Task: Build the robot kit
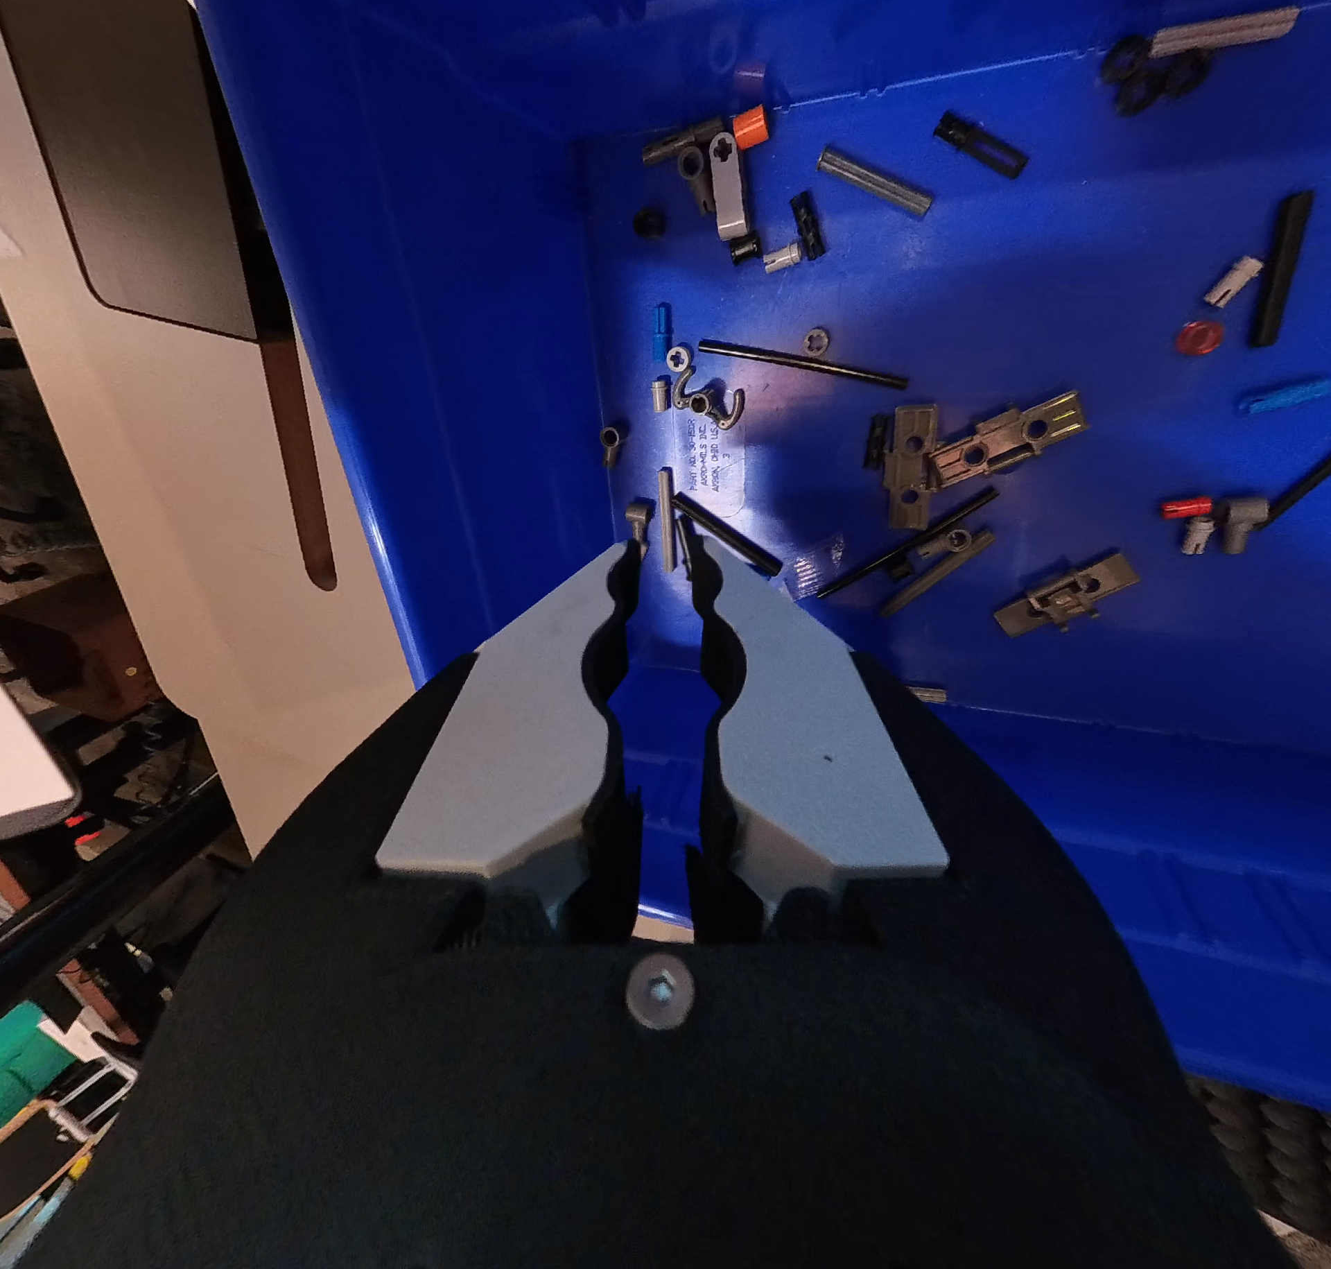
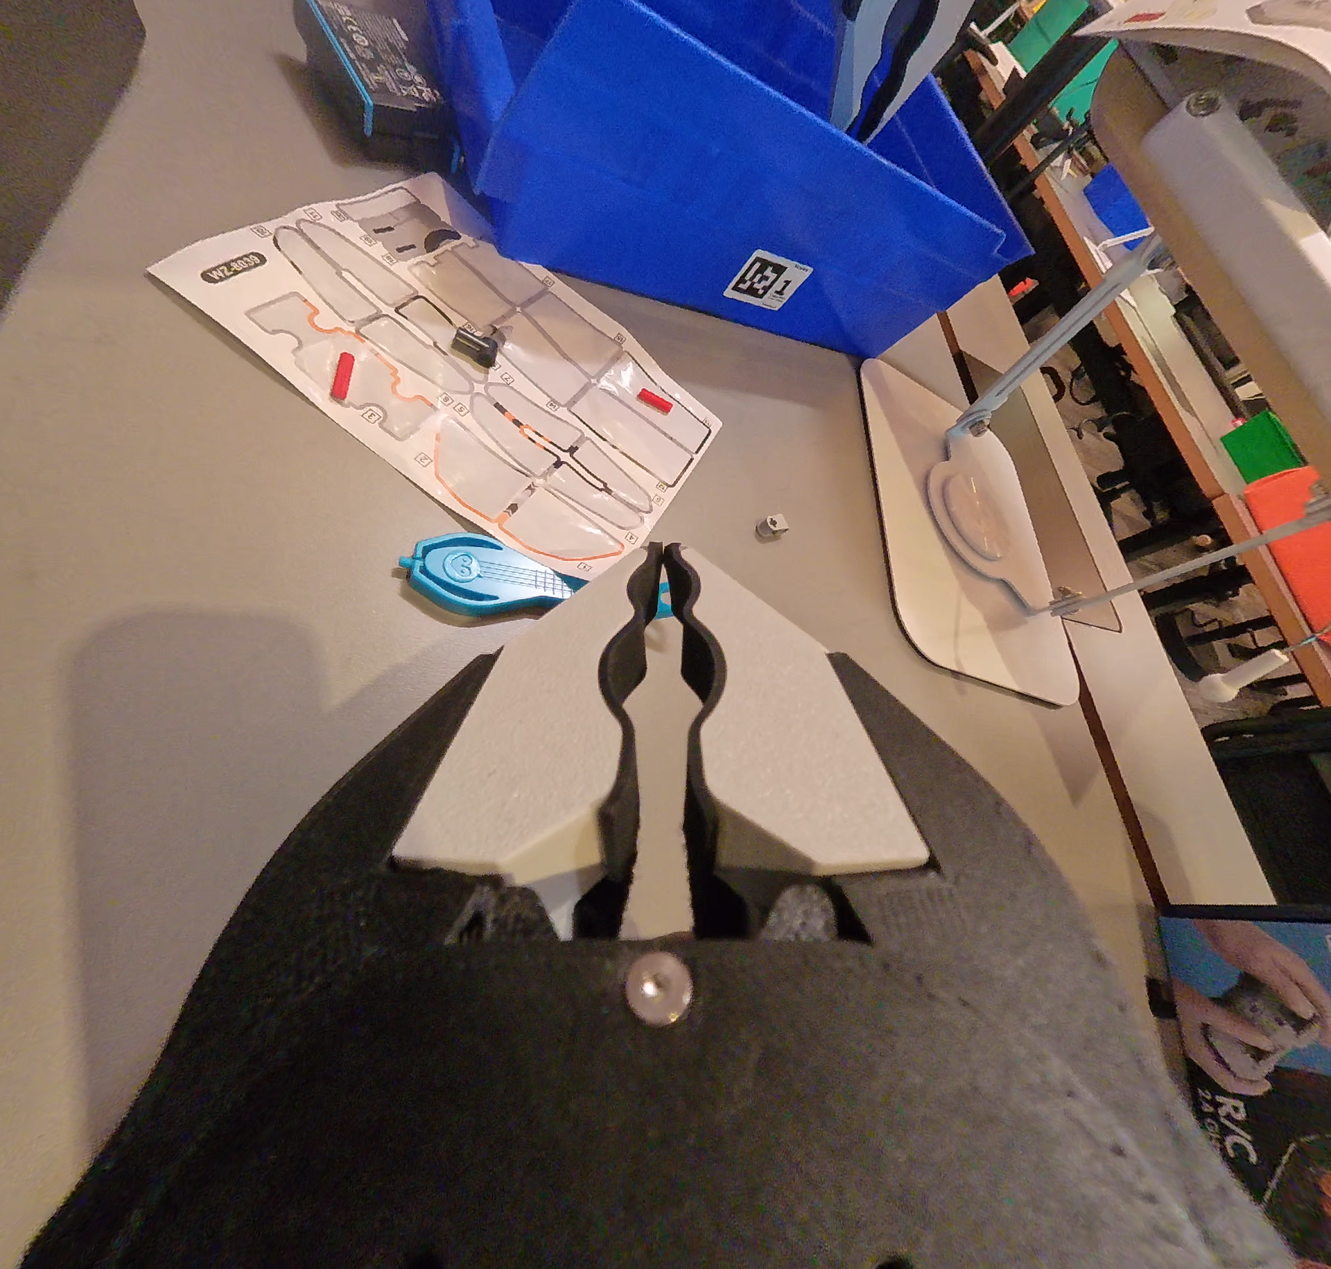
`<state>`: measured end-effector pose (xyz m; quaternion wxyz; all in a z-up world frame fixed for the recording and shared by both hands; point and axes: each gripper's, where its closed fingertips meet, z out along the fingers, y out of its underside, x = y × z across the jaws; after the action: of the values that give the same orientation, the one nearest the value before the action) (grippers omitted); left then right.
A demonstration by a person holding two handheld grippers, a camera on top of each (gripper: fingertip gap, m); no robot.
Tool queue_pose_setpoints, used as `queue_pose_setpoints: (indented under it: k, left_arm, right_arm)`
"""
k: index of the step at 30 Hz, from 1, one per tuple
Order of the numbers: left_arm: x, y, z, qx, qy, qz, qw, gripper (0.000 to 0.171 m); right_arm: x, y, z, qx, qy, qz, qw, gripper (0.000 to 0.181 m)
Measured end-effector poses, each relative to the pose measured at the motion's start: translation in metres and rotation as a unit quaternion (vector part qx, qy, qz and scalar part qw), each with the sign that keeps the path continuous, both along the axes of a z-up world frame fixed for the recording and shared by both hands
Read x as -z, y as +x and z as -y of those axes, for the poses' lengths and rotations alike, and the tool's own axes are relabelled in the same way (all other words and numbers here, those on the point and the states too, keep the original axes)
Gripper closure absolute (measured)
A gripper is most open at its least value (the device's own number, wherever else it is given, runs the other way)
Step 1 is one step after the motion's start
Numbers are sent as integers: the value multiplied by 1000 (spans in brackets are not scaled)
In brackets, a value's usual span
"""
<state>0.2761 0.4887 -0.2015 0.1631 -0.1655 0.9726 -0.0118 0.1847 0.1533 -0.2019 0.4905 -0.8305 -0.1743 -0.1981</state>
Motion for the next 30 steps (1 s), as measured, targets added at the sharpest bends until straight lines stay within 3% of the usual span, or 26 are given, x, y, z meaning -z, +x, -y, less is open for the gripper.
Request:
queue_pose_setpoints:
  k: [7, 18, 24, 30]
  left_arm:
    - [1, -1, 13, 14, -14, -1, 1000, 158]
    - [21, 34, 70, -1, -102, 50, 994, 152]
    - [42, 41, 76, 0, -87, 39, 995, 155]
    - [48, 42, 81, 2, -87, 27, 996, 163]
  right_arm:
    - [-2, -1, 0, -1, 1, 3, 1000, 181]
    - [-4, -2, 0, -2, 4, 5, 1000, 181]
    - [-3, -1, 1, -2, 4, 4, 1000, 181]
    - [-3, -1, 2, -2, 4, 4, 1000, 181]
